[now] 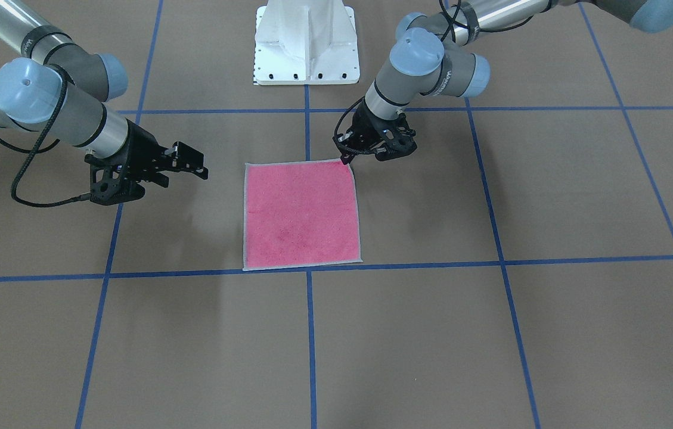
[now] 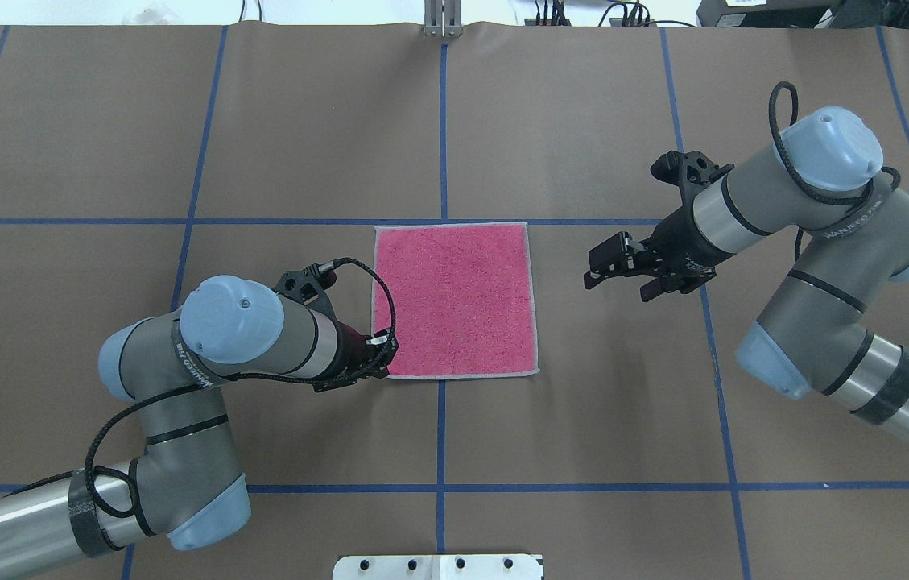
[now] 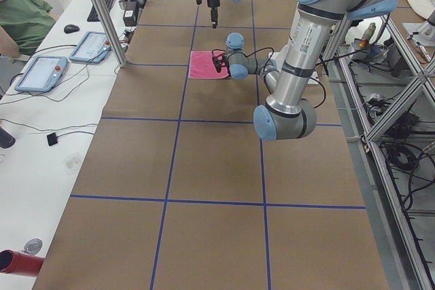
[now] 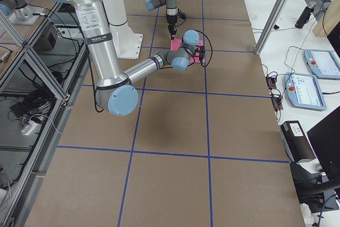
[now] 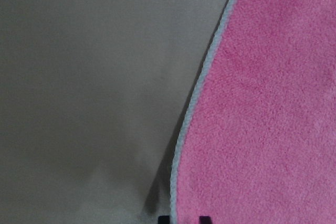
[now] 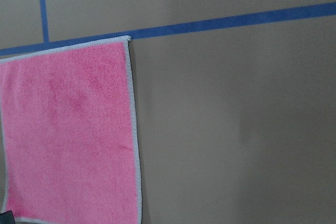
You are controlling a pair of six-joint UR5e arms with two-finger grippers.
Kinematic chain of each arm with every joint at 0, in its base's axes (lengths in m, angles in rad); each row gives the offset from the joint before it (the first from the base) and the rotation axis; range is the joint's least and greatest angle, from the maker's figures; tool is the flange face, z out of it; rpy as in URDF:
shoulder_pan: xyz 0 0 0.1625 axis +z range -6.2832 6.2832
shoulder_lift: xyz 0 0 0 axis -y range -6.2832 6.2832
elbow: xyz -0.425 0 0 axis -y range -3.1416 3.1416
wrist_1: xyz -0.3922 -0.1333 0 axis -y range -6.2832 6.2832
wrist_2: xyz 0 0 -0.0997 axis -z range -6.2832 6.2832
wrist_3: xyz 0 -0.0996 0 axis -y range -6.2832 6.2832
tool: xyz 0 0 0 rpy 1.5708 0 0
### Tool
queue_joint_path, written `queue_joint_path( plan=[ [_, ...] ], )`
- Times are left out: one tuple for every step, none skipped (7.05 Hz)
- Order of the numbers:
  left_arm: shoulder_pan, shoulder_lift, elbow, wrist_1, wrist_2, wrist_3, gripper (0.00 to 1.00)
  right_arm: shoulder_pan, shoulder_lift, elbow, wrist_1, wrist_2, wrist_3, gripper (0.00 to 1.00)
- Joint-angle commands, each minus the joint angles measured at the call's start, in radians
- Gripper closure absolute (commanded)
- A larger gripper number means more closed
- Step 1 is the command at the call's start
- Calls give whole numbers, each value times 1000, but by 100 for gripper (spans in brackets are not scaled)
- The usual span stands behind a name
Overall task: Fold towel twice with both arms
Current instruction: 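Lower the right gripper to the towel's other near corner while the left holds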
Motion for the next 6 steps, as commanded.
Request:
queue_joint_path(
  plan=[
    [-3,1,-2,1,-3,-4,100,-21,1,8,0,-3,29,0],
    [-3,-1,-5,1,-3,-4,100,-35,4,8,0,-10,76,1],
    [-6,-1,-8,1,-3,-6,100,-76,45,5,-1,-82,198,1],
    [-12,-2,-8,2,-5,-6,100,-135,59,0,-2,-161,237,1],
    [-15,-2,-10,1,-5,-6,100,-172,64,-6,-2,-198,238,1],
    [-15,-2,-8,2,-5,-6,100,-199,64,-8,-2,-232,238,1]
  ],
)
